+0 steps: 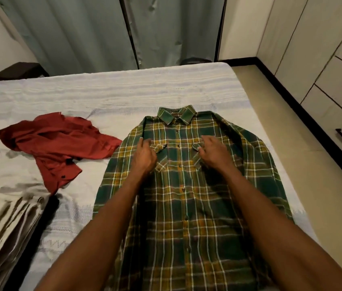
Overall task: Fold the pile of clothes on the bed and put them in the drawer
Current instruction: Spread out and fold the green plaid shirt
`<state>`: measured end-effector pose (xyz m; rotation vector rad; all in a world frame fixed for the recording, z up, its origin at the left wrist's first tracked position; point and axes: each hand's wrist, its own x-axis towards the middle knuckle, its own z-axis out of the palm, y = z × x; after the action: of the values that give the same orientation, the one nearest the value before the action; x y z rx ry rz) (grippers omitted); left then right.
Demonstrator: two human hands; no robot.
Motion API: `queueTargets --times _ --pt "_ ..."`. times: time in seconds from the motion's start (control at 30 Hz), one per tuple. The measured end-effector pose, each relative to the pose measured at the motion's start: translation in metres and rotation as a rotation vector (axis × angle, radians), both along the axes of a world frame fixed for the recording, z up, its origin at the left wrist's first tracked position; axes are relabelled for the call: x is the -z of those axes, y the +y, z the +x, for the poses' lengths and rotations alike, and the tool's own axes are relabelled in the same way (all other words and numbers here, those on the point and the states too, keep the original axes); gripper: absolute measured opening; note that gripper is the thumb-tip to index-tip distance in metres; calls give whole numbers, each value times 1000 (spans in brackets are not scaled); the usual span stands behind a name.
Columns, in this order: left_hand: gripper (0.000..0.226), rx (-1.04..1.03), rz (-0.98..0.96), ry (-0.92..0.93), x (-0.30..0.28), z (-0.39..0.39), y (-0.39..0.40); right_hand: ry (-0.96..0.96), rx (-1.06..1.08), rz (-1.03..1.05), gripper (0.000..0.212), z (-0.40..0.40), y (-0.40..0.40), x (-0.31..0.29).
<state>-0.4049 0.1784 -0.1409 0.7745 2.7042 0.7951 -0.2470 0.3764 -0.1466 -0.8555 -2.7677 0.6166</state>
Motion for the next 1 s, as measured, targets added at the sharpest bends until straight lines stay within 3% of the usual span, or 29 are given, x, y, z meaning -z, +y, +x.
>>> queueTargets --times 0.13,0.3,0.43,0.5,0.6,0.67,0.8,1.0 --pt "61 -39 -93 47 8 -68 44 -118 72 140 57 -57 80 11" --pt "74 -190 -308 -65 44 -126 68 -321 236 54 71 -82 135 39" --pt "58 -218 -393 123 68 -136 71 -299 322 102 75 -88 148 53" --pt "40 -219 -375 210 63 -133 67 -286 335 94 62 -85 159 50" --pt "26 -194 -218 280 39 -128 58 -180 326 42 32 -73 174 31" --pt "26 -214 -136 268 16 -125 53 -45 314 22 24 -68 168 11" --pt "28 -252 -12 249 -40 -112 38 128 319 -46 25 -58 137 -46" --pt "29 -328 18 313 -136 -82 0 161 215 -113 22 -9 109 -135"
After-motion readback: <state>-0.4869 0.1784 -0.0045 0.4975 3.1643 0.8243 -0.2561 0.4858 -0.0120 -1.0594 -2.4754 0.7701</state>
